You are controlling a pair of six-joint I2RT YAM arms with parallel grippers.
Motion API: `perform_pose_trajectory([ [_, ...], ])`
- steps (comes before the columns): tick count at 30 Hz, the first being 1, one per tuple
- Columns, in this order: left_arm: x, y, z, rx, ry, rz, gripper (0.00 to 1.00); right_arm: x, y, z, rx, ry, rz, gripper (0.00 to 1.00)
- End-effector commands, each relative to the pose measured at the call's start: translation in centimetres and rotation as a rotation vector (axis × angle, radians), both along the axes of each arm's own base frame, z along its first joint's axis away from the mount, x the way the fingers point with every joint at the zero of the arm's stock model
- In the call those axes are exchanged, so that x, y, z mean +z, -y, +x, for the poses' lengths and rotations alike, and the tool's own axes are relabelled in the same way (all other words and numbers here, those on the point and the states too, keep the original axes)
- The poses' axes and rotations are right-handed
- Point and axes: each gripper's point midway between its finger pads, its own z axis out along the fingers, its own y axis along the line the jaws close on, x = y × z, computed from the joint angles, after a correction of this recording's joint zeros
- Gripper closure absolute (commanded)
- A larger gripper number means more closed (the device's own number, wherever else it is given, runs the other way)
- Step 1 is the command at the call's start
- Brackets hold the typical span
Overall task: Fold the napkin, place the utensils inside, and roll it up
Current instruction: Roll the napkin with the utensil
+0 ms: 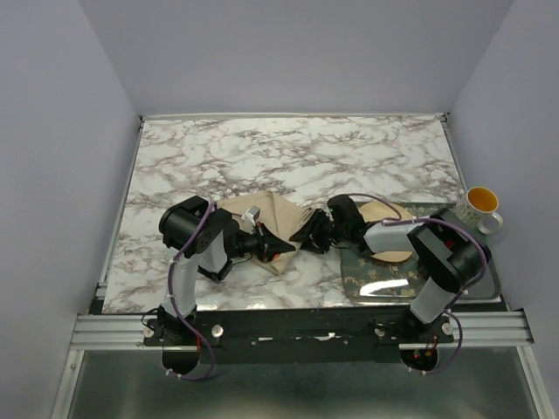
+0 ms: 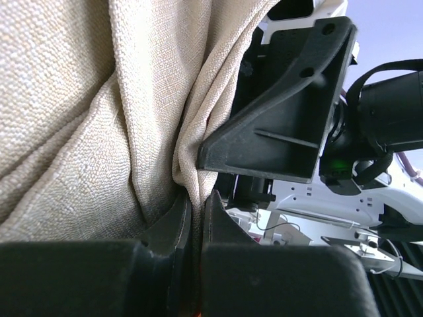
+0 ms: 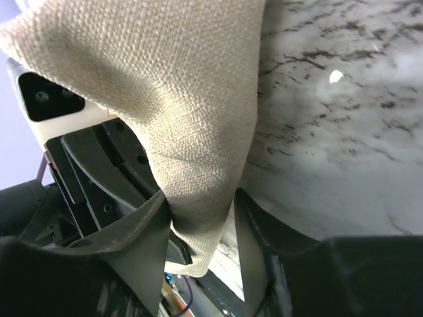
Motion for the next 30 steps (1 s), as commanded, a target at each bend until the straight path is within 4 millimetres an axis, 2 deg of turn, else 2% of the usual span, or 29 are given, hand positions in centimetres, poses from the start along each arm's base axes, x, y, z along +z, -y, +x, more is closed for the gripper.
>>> perform_pose_trajectory([
  [1,1.3,0.1,-0.8,-0.016,0.014,-0.075,1.0,0.3,-1.1,0.2,-0.004,0.012,0.082,0.55],
  [4,1.3,0.1,-0.7,-0.017,0.015,-0.078,1.0,0.0,-1.0,0.0,-0.014,0.002,0.096,0.57],
  [6,1.3,0.2,-0.7,-0.021,0.018,-0.076,1.0,0.1,-1.0,0.1,-0.015,0.003,0.098,0.65],
  [7,1.2,0.2,-0.8,-0.024,0.016,-0.074,1.0,0.1,-1.1,0.0,-0.013,-0.004,0.102,0.71],
  [8,1.0,0.2,-0.8,-0.027,0.016,-0.072,1.0,0.4,-1.2,0.2,-0.013,0.0,0.109,0.83],
  [10,0.9,0.3,-0.9,-0.035,0.025,-0.069,1.0,0.5,-1.3,0.2,-0.01,-0.005,0.112,0.92],
  [11,0.8,0.3,-0.9,-0.037,0.028,-0.066,1.0,0.4,-1.3,0.2,-0.013,-0.01,0.11,0.99],
  [15,0.6,0.4,-0.9,-0.041,0.036,-0.057,0.98,-0.1,-1.1,-0.2,-0.016,-0.027,0.092,0.99],
  [18,0.6,0.4,-0.7,-0.04,0.062,-0.039,0.87,-0.2,-0.7,-0.3,-0.031,-0.031,0.083,0.99],
  [19,0.1,0.3,-0.8,-0.043,0.043,-0.015,0.8,-0.6,-0.5,-0.5,-0.032,-0.049,0.065,0.99],
  [20,0.5,0.4,-0.6,-0.049,0.09,-0.005,0.76,-0.7,-0.5,-0.7,-0.026,-0.054,0.063,0.99],
  [22,-0.2,0.3,-0.7,-0.06,0.083,0.042,0.71,-1.0,-0.2,-0.9,-0.026,-0.058,0.055,0.99],
  [23,0.6,0.4,-0.5,-0.063,0.112,0.046,0.67,-1.1,-0.1,-1.0,-0.026,-0.057,0.053,0.99],
  [24,0.5,0.3,-0.2,-0.069,0.154,0.07,0.65,-1.1,0.0,-1.0,-0.028,-0.056,0.05,0.99],
  [25,-0.3,0.0,-0.3,-0.069,0.126,0.113,0.62,-1.3,0.2,-1.1,-0.027,-0.058,0.043,0.99],
  [26,0.5,0.0,0.0,-0.07,0.162,0.122,0.54,-1.2,0.2,-1.1,-0.023,-0.054,0.04,0.99],
  [27,0.4,-0.1,0.4,-0.075,0.214,0.155,0.53,-1.2,0.3,-1.1,-0.022,-0.051,0.038,0.99],
  [28,-0.5,-0.4,0.1,-0.085,0.175,0.205,0.52,-1.2,0.4,-1.1,-0.021,-0.048,0.031,0.99],
  [30,0.8,-0.3,0.9,-0.09,0.239,0.226,0.5,-0.8,0.4,-0.9,-0.018,-0.033,0.034,0.99],
])
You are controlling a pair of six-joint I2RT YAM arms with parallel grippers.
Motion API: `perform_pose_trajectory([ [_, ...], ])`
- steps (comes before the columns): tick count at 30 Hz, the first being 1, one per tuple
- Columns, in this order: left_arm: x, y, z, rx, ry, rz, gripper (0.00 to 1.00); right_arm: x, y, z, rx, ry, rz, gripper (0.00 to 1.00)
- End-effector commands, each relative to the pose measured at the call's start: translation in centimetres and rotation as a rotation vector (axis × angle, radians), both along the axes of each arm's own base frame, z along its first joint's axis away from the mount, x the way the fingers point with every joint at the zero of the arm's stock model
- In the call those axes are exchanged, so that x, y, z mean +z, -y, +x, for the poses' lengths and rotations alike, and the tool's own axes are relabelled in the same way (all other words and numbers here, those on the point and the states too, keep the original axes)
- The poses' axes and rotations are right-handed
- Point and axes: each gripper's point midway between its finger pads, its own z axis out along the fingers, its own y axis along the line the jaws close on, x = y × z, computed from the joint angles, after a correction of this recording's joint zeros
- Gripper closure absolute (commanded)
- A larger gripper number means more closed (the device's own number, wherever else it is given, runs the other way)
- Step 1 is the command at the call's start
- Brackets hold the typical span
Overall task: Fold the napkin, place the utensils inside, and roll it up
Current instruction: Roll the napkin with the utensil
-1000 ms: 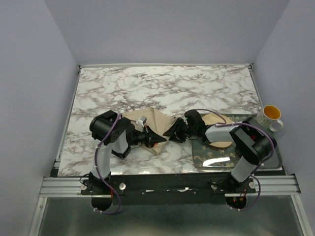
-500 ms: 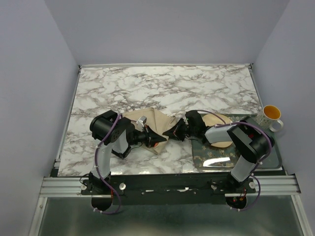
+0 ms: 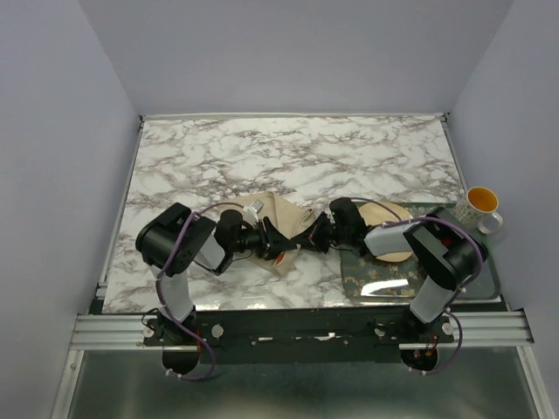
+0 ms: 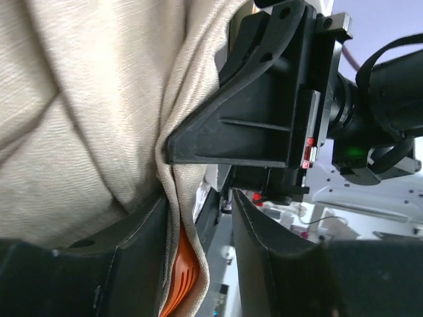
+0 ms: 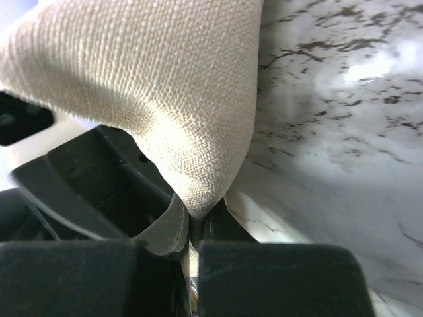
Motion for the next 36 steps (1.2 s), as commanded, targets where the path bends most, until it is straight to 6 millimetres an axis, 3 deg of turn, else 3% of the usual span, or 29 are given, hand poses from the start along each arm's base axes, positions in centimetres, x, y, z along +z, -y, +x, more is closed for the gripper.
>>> perform_pose_trajectory([
  [1,-1.0,-1.0,0.4,-0.056,0.099,0.181,0.46,-0.6,0.9,-0.6,0.02,0.001,-0.045,0.99],
  [3,0.0,-1.1,1.4,-0.042,0.147,0.218,0.39,-0.5,1.0,-0.6,0.021,0.001,-0.046,0.99],
  [4,-0.8,-1.6,1.1,-0.05,0.113,0.266,0.36,-0.4,1.0,-0.5,0.022,0.004,-0.045,0.99],
  [6,-0.1,-1.9,2.1,-0.033,0.19,0.316,0.35,-0.1,1.0,-0.3,0.027,0.002,-0.055,0.99],
  [7,-0.9,-2.7,1.6,-0.043,0.154,0.375,0.3,-0.1,1.1,-0.4,0.032,-0.005,-0.066,0.99],
  [9,-0.1,-3.5,2.8,-0.013,0.247,0.452,0.28,0.0,1.1,-0.3,0.033,-0.016,-0.074,0.99],
  [10,-0.3,-4.2,2.5,-0.016,0.234,0.5,0.28,0.0,1.2,-0.3,0.033,-0.026,-0.089,0.99],
  [12,1.5,-4.7,3.9,0.014,0.348,0.573,0.28,0.2,1.2,-0.2,0.034,-0.035,-0.101,0.99],
  [13,1.4,-5.3,3.6,0.005,0.351,0.626,0.28,0.3,1.1,-0.1,0.034,-0.049,-0.113,0.99],
  [15,3.2,-4.3,2.9,-0.03,0.464,0.653,0.34,0.2,1.3,0.0,0.022,-0.079,-0.141,0.99],
  [17,3.6,-4.0,2.6,-0.014,0.546,0.735,0.4,0.2,1.8,0.1,0.004,-0.134,-0.207,0.99],
  [19,3.9,-2.4,0.5,-0.067,0.655,0.804,0.43,-1.0,3.3,-0.8,-0.022,-0.233,-0.313,0.99],
  [20,4.0,-2.6,1.0,-0.027,0.697,0.864,0.44,-0.9,3.4,-0.6,-0.03,-0.249,-0.338,0.99],
  [22,4.0,-1.3,-0.6,-0.061,0.778,0.909,0.44,-1.0,4.2,-0.4,-0.047,-0.277,-0.413,0.99],
  [30,3.0,-1.4,-0.6,0.027,0.954,1.189,0.39,-1.0,5.2,-1.0,-0.082,-0.355,-0.48,0.99],
  [36,3.0,0.8,-1.3,0.004,1.039,1.224,0.39,-1.5,4.8,-1.5,-0.082,-0.408,-0.465,0.99],
])
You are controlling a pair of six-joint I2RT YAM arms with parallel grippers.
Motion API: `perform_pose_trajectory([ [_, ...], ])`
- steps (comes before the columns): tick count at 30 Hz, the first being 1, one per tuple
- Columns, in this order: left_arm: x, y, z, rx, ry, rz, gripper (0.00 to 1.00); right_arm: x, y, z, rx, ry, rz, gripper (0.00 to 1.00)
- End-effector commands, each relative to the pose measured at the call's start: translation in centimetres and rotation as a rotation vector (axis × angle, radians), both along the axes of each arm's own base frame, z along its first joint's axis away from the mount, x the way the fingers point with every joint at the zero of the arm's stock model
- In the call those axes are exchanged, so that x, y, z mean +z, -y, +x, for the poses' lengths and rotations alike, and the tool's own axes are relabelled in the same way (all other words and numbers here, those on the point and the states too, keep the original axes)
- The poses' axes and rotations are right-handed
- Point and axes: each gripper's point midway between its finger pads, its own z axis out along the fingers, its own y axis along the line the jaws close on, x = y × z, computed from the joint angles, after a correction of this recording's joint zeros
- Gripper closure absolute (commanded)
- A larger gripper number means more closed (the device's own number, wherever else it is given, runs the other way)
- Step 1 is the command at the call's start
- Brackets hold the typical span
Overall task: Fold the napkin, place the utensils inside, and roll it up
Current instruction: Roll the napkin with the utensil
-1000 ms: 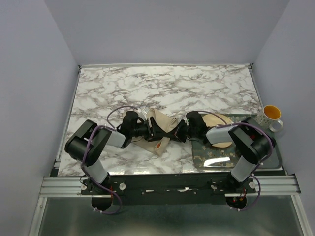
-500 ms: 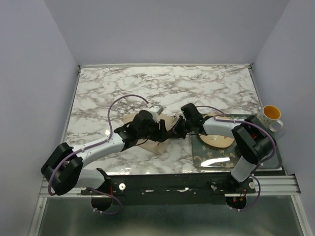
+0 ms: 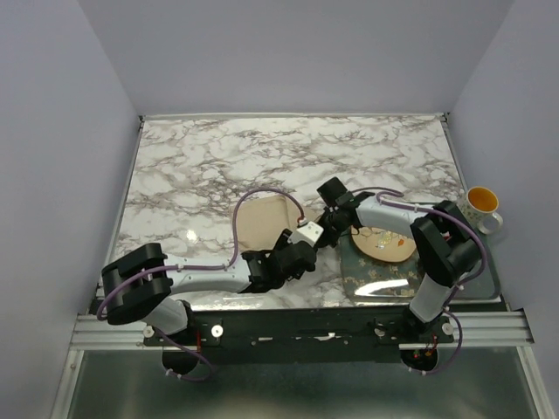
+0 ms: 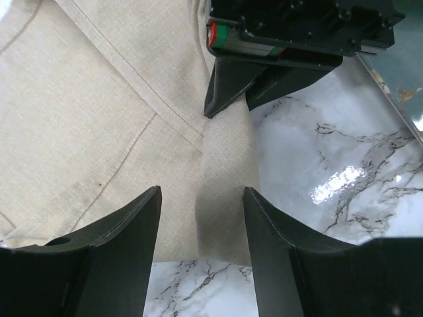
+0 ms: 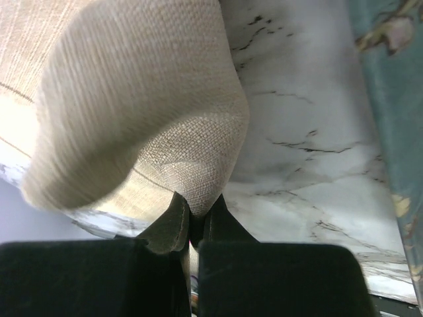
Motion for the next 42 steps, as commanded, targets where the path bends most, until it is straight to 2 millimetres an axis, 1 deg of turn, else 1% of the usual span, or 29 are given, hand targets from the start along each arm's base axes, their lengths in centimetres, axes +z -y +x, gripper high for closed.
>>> perform_pose_trajectory([
  [1,1.9,0.4,1.4,0.051,0.16,0.076,0.39,-1.2,0.9,-1.1,-0.044,-0.091,-0.056,0.99],
  [4,2.2,1.3,0.6,0.011,0.169,0.06,0.39,-1.1,1.0,-1.0,-0.056,-0.093,-0.055,0.99],
  [7,2.1,2.1,-0.1,-0.038,0.141,0.022,0.39,-1.0,0.9,-0.9,-0.056,-0.1,-0.061,0.99],
  [9,1.1,2.7,-0.6,-0.085,0.109,0.041,0.4,-0.6,0.7,-0.6,-0.057,-0.098,-0.051,0.99],
  [10,1.2,3.2,-0.5,-0.088,0.109,0.038,0.4,-0.6,0.7,-0.7,-0.057,-0.101,-0.052,0.99],
  [11,0.9,3.3,-0.5,-0.089,0.101,0.042,0.4,-0.5,0.7,-0.7,-0.058,-0.098,-0.054,0.99],
  [12,0.1,3.5,-0.6,-0.097,0.082,0.055,0.4,-0.5,0.7,-0.7,-0.059,-0.101,-0.053,0.99],
  [13,0.0,3.6,-0.4,-0.091,0.079,0.057,0.4,-0.4,0.7,-0.8,-0.057,-0.103,-0.053,0.99],
  [17,-1.0,3.3,0.4,-0.064,0.085,0.106,0.42,-0.3,0.4,-0.7,-0.059,-0.118,-0.038,0.99],
  [18,-1.5,3.0,0.7,-0.049,0.083,0.128,0.43,-0.3,0.4,-0.7,-0.06,-0.116,-0.039,0.99],
  [22,-1.6,2.4,1.4,-0.024,0.098,0.147,0.45,-0.3,0.3,-0.8,-0.056,-0.123,-0.037,0.99],
  [23,-1.6,2.3,1.5,-0.021,0.102,0.154,0.47,-0.3,0.3,-0.9,-0.06,-0.127,-0.035,0.99],
  [24,-2.0,2.3,1.5,-0.023,0.097,0.17,0.48,-0.3,0.2,-0.9,-0.058,-0.127,-0.033,0.99],
  [26,-2.2,2.4,1.6,-0.027,0.099,0.189,0.5,-0.2,0.2,-0.9,-0.063,-0.132,-0.028,0.99],
  [32,-3.3,2.5,1.5,-0.038,0.083,0.207,0.53,0.0,0.1,-1.2,-0.076,-0.146,-0.018,0.99],
  [34,-3.7,2.1,1.6,-0.034,0.078,0.223,0.55,0.0,0.1,-1.2,-0.081,-0.151,-0.016,0.99],
  [37,-4.1,1.8,1.8,-0.021,0.069,0.221,0.59,0.0,0.0,-1.3,-0.085,-0.164,-0.005,0.99],
  [40,-4.4,1.5,2.0,-0.016,0.059,0.22,0.69,0.2,0.0,-1.2,-0.082,-0.155,-0.004,0.99],
  [41,-4.4,1.4,1.9,-0.013,0.055,0.215,0.81,0.2,0.1,-1.1,-0.083,-0.148,-0.01,0.99],
  [42,-4.0,1.4,2.1,-0.004,0.055,0.195,0.87,0.3,0.1,-1.0,-0.08,-0.144,-0.008,0.99],
])
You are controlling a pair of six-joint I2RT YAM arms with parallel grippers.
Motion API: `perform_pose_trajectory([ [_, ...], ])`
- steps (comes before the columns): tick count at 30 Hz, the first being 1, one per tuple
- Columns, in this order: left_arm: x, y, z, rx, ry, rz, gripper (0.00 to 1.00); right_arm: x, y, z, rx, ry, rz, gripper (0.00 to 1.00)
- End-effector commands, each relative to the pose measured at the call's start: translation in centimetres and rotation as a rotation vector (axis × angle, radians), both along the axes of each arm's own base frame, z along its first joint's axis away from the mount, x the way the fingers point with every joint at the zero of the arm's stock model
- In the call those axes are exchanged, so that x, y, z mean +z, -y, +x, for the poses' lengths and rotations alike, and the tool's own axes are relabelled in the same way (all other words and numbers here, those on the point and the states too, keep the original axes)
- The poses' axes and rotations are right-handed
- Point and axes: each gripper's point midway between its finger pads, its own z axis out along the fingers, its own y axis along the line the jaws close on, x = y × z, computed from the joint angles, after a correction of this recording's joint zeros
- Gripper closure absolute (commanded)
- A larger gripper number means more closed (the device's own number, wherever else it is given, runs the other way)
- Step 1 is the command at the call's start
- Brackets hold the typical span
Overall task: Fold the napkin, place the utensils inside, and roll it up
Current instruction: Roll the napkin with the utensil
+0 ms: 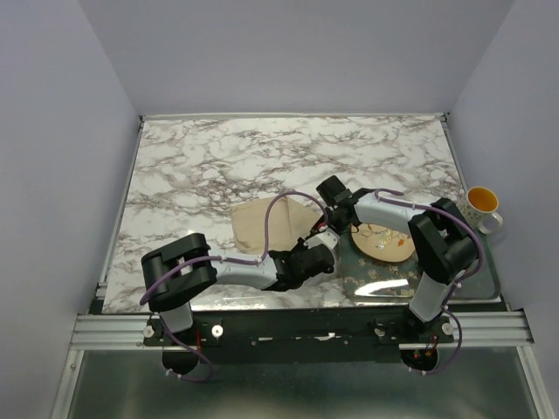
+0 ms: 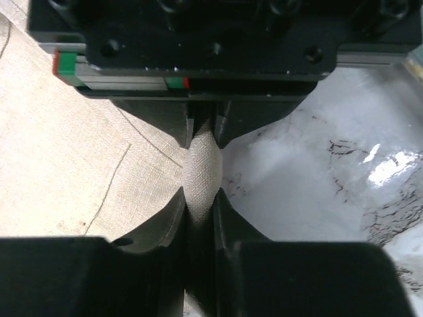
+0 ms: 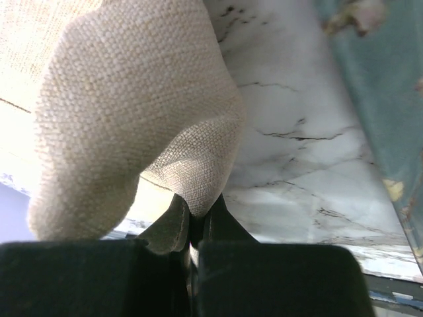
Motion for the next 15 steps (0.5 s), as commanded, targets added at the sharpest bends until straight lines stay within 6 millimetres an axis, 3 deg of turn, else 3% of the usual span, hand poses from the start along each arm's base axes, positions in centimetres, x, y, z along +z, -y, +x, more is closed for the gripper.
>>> perform_pose_trajectory([
  [1,-0.4,-0.5,0.3,0.028,-0.014,-0.032,0.9,0.4,-0.1,-0.4,-0.018,-0.042,0.015,0.99],
  [7,-0.8,-1.1,0.2,0.038,-0.077,-0.081,0.98,0.5,-0.2,0.0,0.005,-0.02,0.013,0.96],
  [9,-0.7,-1.2,0.2,0.049,-0.106,-0.111,1.0,0.5,-0.1,0.3,0.015,0.002,0.003,0.82],
  [15,-0.4,-1.9,0.9,0.077,-0.194,-0.251,1.0,0.9,0.0,1.1,0.049,0.06,0.001,0.56],
])
